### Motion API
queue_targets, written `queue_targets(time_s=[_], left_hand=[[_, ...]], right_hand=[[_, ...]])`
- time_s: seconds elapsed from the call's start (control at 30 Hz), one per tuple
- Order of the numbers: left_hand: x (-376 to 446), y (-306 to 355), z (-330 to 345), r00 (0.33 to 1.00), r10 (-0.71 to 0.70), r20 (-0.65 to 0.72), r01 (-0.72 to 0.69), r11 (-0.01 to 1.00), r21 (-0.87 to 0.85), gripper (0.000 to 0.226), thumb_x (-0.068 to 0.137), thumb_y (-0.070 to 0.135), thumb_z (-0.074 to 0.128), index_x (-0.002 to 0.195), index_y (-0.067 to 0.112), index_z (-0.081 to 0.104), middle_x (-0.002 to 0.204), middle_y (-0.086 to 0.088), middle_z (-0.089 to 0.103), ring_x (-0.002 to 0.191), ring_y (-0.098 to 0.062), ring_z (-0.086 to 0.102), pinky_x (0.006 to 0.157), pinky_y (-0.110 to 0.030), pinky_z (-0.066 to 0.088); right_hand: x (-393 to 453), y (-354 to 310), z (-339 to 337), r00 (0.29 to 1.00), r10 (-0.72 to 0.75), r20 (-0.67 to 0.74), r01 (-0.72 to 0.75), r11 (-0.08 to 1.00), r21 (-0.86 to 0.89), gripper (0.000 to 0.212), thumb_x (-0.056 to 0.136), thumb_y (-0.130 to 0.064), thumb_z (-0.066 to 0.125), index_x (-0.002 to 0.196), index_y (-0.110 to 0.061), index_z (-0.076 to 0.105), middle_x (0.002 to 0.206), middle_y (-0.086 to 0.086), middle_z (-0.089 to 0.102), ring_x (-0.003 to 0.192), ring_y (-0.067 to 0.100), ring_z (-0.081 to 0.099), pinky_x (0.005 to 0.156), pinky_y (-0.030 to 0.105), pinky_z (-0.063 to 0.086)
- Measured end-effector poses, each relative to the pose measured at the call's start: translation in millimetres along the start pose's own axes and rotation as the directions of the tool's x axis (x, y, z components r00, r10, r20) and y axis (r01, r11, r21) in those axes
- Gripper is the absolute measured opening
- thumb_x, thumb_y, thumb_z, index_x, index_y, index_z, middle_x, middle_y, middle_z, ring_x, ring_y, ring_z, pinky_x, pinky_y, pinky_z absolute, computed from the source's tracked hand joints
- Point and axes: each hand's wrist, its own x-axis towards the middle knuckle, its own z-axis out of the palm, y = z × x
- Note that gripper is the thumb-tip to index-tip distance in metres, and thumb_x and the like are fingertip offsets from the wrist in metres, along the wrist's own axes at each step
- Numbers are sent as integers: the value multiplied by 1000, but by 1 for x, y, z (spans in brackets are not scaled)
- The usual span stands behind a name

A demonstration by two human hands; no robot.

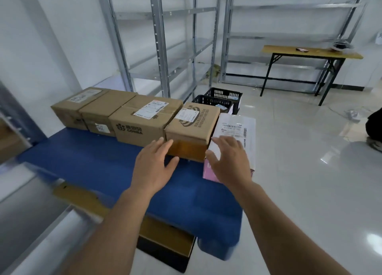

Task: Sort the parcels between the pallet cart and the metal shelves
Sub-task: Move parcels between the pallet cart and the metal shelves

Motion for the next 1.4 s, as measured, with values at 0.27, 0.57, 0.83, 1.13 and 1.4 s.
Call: queue_targets(time_s=[0.27, 0.57, 0.83, 1.13, 1.4], left_hand=[[-76, -37, -13, 979, -199, -50, 200, 980, 1, 57, 92, 48, 46, 144, 25, 34, 154, -1, 26, 143, -18, 17, 115, -42, 20], [-134, -111, -66, 944, -303, -134, 305, 952, -2, 59, 93, 49, 44, 145, 26, 30, 156, -2, 20, 144, -19, 13, 115, -44, 15], [-229, -214, -136, 835, -488, -254, 529, 838, 130, 67, 90, 62, 32, 148, 33, 18, 158, 2, 12, 145, -19, 8, 115, -41, 5], [-347, -322, -211, 685, -621, -381, 710, 685, 162, 71, 85, 70, 24, 147, 38, 14, 158, 5, 5, 145, -18, 0, 115, -45, -2], [-429, -364, -251, 549, -676, -491, 800, 596, 74, 74, 83, 73, 30, 144, 30, 32, 154, -3, 25, 144, -26, 15, 114, -49, 6]], right_hand=[[-65, -59, 47, 958, -287, 17, 287, 958, -7, 35, 86, -25, 65, 117, -11, 66, 121, 10, 62, 112, 30, 56, 89, 44, 48], [-90, -154, 91, 912, -390, 130, 395, 919, -14, 38, 95, -35, 49, 131, -23, 56, 141, 1, 47, 130, 21, 39, 104, 38, 31], [-143, -290, 143, 807, -564, 175, 575, 818, -18, 29, 86, -35, 59, 111, -21, 67, 125, 7, 60, 111, 28, 58, 91, 43, 47], [-218, -428, 204, 672, -705, 229, 699, 705, 119, 42, 87, -49, 53, 118, -24, 64, 128, 9, 61, 114, 31, 59, 94, 42, 41], [-276, -513, 243, 510, -794, 332, 777, 590, 220, 54, 88, -53, 42, 127, -22, 60, 137, 11, 54, 122, 31, 53, 103, 47, 38]])
